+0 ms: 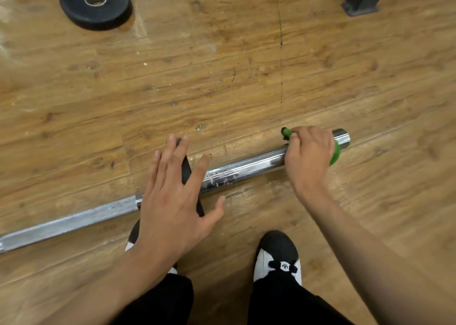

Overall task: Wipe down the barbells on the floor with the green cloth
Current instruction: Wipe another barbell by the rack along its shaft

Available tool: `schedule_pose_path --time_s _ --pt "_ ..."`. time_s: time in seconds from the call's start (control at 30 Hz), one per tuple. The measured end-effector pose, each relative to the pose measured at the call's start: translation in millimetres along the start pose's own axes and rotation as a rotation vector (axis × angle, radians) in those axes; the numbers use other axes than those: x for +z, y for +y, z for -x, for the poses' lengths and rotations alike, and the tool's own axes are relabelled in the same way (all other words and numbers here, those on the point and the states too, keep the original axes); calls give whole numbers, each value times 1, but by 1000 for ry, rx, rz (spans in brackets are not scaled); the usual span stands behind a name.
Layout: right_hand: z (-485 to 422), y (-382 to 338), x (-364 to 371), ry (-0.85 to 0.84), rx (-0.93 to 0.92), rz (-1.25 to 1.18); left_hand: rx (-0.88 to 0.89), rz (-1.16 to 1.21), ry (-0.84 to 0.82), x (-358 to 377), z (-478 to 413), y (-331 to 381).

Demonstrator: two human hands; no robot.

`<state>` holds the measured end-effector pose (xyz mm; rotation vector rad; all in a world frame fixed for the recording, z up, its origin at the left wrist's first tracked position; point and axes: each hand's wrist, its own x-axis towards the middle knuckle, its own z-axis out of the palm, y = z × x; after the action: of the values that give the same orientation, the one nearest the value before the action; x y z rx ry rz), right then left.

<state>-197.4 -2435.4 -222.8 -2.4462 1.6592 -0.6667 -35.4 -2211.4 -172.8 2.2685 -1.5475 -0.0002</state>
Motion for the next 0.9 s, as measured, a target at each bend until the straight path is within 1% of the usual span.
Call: schedule_pose_path --time_s 0.03,0.13,0.17,0.23,0.27,0.3,0.33,0.4,0.47,0.5,0.53,0.57,0.67,0.73,0.8,0.83,0.87,0.9 --pt "16 -22 3 -2 -37 -32 3 -4 -1 -1 -2 -1" --pt "58 -72 13 -96 -304 -139 6 -16 -10 -3 -13 -8" --pt "60 -75 15 -124 -420 -145 4 -25 -11 -5 -18 -11" --pt "42 -56 14 -154 -629 -102 8 -59 5 -8 -24 -13" --pt "28 -42 15 -143 -667 -78 21 -81 21 -8 -24 -14" --pt "14 -27 16 -114 -643 -57 37 -104 31 -7 -21 -15" --pt "3 -13 17 -75 -567 -41 51 -120 30 -5 -17 -16" --pt "-10 6 22 0 -352 -30 46 -118 31 0 -8 -18" --pt "-10 -2 26 60 -166 -51 35 -96 44 4 -8 -21" --pt "-7 -16 27 77 -104 -61 42 -87 46 5 -11 -22" --pt "-1 -35 28 79 -85 -77 51 -79 46 4 -16 -23" --pt "8 -55 30 55 -128 -87 58 -71 42 4 -19 -24" --pt "38 -103 33 -88 -429 -126 48 -73 25 2 -29 -29" --pt "31 -104 32 -155 -650 -113 49 -92 41 -3 -37 -36" --pt "5 -81 29 -199 -843 -12 116 -95 85 -5 -43 -41" --pt "-10 -65 30 -196 -853 29 153 -101 103 -5 -45 -41" --pt "-25 -50 31 -170 -785 41 179 -110 104 -3 -45 -40" --pt "-37 -36 30 -136 -664 45 190 -114 89 -1 -46 -38"
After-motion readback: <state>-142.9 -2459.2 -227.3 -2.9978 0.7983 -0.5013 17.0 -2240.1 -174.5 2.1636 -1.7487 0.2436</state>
